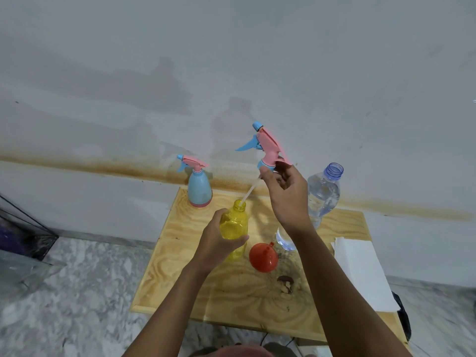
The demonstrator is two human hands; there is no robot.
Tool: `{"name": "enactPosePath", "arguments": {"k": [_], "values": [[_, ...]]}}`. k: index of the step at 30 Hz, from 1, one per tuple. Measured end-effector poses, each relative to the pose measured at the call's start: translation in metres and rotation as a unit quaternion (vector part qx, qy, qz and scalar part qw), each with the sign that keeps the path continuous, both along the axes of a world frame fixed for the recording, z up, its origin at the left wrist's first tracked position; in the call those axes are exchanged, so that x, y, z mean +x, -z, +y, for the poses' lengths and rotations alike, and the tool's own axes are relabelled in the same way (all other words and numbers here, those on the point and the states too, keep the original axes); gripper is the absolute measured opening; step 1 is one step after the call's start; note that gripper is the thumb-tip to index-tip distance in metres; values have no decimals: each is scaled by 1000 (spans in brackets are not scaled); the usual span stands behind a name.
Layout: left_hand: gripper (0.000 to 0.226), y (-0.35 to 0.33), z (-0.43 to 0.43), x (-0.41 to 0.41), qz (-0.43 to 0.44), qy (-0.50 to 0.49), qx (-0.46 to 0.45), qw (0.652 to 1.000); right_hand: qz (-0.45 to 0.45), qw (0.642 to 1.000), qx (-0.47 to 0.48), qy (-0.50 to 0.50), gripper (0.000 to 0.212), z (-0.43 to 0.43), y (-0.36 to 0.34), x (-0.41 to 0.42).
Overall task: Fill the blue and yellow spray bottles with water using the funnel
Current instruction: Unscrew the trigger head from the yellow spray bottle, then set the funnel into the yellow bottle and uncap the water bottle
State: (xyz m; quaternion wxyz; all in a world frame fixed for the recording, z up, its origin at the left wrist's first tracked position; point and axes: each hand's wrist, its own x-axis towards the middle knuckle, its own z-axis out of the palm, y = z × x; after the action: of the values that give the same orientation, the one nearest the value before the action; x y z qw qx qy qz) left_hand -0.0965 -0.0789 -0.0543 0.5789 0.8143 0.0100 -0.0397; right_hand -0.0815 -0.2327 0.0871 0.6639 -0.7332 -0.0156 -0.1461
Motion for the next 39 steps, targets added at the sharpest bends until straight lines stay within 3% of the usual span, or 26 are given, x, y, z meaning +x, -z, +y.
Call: {"name": "enactPosePath", "arguments": {"k": [11, 13, 17, 20, 27, 33, 39], "values": [[68, 29, -6, -7, 24, -28, 19, 999, -14, 995, 68, 72, 10, -23, 7, 5], [69, 38, -6, -8, 26, -44, 28, 998, 20, 997, 44, 67, 8, -28, 21, 8], [75, 51, -7, -7, 16, -71, 56, 996, 123, 988, -83, 30, 26, -35, 66, 15], [74, 54, -10, -6, 7, -84, 63, 994, 193, 973, -123, 11, 18, -36, 93, 18], [93, 65, -6, -13, -39, -81, 83, 993, 261, 941, -211, -44, 26, -27, 132, 35], [65, 54, 2, -13, -78, -44, 96, 991, 311, 918, -230, -84, 23, -13, 160, 54], [59, 56, 8, -8, -62, -33, 69, 995, 379, 891, -228, -107, 23, -8, 191, 66]]}}
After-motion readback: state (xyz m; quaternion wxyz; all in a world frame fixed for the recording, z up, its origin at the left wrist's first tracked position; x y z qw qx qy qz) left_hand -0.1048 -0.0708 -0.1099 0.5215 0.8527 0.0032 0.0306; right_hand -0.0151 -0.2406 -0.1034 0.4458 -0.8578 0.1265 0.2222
